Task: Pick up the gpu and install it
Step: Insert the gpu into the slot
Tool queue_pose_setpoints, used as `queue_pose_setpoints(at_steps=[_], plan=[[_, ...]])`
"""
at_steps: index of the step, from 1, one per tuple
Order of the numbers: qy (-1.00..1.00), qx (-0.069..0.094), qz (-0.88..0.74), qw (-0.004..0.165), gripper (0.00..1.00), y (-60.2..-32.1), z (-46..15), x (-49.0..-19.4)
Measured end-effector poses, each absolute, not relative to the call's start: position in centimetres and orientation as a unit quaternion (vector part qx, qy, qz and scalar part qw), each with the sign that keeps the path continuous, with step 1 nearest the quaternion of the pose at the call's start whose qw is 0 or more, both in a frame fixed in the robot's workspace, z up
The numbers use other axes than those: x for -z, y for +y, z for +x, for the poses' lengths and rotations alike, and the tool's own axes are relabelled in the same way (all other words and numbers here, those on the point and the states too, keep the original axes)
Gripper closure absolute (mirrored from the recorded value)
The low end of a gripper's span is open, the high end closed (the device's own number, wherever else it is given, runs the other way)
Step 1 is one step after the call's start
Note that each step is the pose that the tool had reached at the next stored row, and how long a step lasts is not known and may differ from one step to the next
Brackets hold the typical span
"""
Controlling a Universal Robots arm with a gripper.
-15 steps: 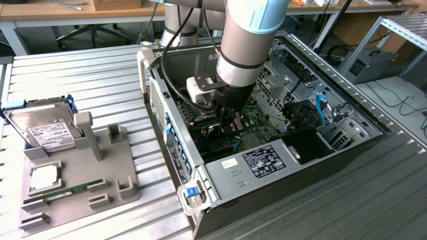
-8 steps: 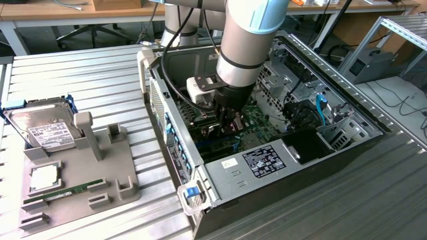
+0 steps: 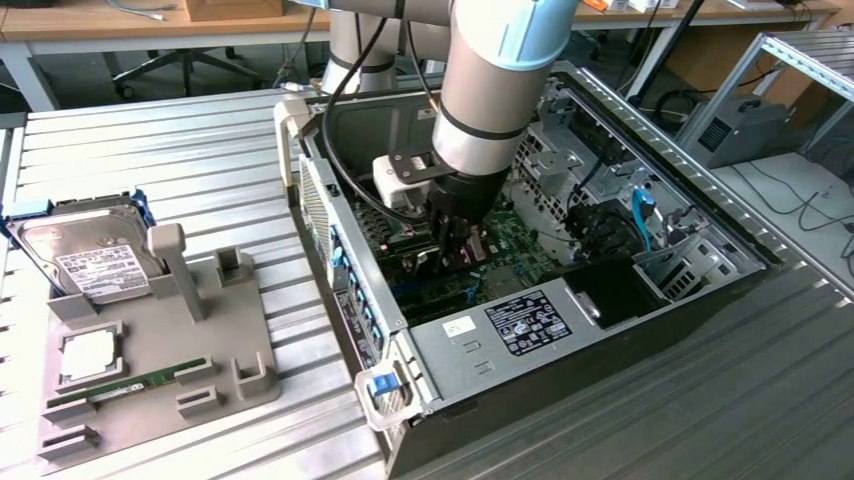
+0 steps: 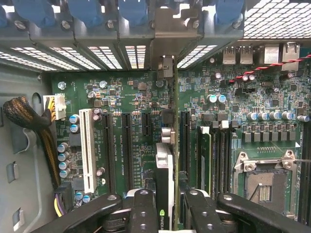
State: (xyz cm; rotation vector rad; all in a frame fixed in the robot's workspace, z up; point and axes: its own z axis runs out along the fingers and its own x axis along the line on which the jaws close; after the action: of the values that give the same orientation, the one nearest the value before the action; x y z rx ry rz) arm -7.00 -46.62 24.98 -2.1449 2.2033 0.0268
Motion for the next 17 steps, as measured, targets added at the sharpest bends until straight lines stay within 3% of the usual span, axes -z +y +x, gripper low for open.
queue_pose_setpoints(at_steps=[17], plan=[[0.715,-0.009,-0.698,0.033,0.73,-46.62,-7.00,-24.99]])
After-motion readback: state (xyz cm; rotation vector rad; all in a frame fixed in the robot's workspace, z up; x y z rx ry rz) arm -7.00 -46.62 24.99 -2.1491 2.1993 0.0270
